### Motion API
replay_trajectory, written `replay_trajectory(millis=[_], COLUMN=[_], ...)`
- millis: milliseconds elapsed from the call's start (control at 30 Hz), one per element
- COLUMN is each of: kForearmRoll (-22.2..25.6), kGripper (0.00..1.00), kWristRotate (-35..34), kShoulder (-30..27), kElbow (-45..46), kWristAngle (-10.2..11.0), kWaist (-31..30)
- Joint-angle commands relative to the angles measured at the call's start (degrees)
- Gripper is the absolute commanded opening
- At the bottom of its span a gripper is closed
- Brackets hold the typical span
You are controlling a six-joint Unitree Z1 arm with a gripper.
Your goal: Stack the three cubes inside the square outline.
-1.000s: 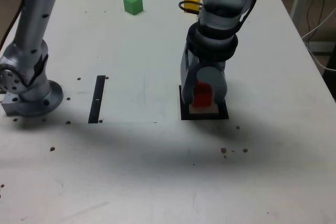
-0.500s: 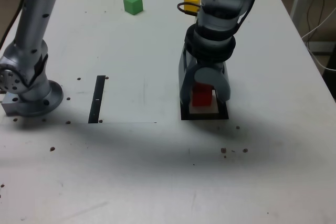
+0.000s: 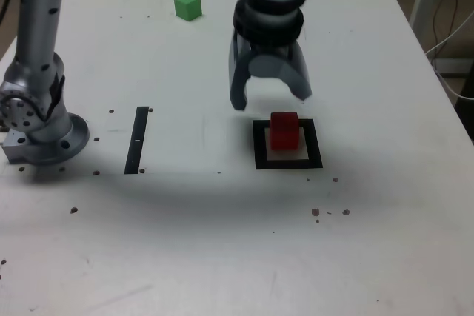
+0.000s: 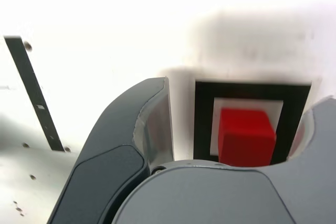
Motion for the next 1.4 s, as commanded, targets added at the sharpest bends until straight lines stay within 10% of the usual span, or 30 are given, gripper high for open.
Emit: replay_trajectory(millis=[0, 1367], kForearmRoll=[0.2, 15.7], kGripper=[0.99, 0.98], kWristRotate=[1.5, 41.7], kShoulder=[-0.3, 15.5], kElbow=[-0.5, -34.4], kWristAngle=[0.4, 5.3], kWaist=[1.4, 34.6])
